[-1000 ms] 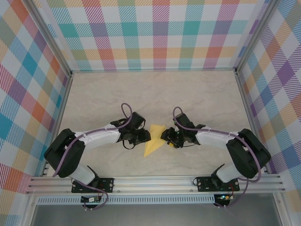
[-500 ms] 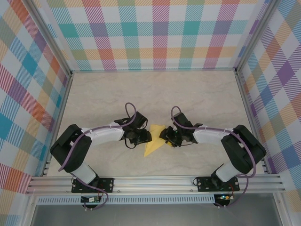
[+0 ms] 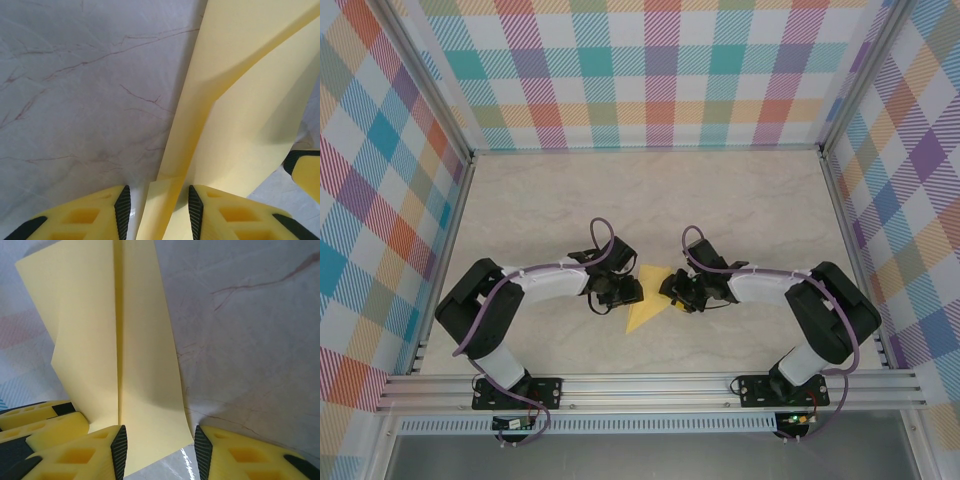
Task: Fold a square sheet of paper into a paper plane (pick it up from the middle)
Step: Turn over the paper at the center of the table.
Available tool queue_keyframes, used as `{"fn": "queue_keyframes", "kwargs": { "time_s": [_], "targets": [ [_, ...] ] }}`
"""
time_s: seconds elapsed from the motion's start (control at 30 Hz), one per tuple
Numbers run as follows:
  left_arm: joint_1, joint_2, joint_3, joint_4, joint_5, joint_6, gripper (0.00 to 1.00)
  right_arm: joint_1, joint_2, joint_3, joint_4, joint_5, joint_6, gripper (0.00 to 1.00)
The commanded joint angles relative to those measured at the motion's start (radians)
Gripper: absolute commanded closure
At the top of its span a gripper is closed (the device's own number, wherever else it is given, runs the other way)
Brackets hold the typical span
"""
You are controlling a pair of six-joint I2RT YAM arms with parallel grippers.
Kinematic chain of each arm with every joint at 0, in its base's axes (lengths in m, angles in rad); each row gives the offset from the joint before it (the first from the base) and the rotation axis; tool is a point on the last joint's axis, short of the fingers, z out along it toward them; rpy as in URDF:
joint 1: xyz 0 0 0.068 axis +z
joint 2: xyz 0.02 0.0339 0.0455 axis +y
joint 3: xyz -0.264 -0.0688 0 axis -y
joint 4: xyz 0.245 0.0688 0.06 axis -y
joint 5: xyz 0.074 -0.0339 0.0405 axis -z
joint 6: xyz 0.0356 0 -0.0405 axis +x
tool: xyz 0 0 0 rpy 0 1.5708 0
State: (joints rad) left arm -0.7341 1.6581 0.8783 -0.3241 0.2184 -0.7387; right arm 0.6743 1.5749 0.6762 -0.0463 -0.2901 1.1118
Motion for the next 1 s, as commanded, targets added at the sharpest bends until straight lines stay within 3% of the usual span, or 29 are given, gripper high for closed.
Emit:
{"fn": "queue_keyframes", "kwargs": {
  "time_s": [0.0,0.33,0.7,0.97],
  "targets": [
    [0.007,0.03,0.014,-0.004,0.017,0.015,0.64,0.009,0.046,0.029,0.073,-0.037,-0.007,0.58],
    [0.007,0.043,0.011,0.0,0.022,0.014,0.67,0.016,0.054,0.069,0.075,-0.051,-0.036,0.6],
    [0.006,0.021,0.006,-0.009,0.003,0.009,0.69,0.016,0.055,0.102,0.097,-0.045,-0.059,0.51],
    [0.007,-0.001,-0.007,-0.015,-0.01,0.004,0.7,0.016,0.112,0.157,0.098,-0.028,-0.079,0.5]
  ]
}}
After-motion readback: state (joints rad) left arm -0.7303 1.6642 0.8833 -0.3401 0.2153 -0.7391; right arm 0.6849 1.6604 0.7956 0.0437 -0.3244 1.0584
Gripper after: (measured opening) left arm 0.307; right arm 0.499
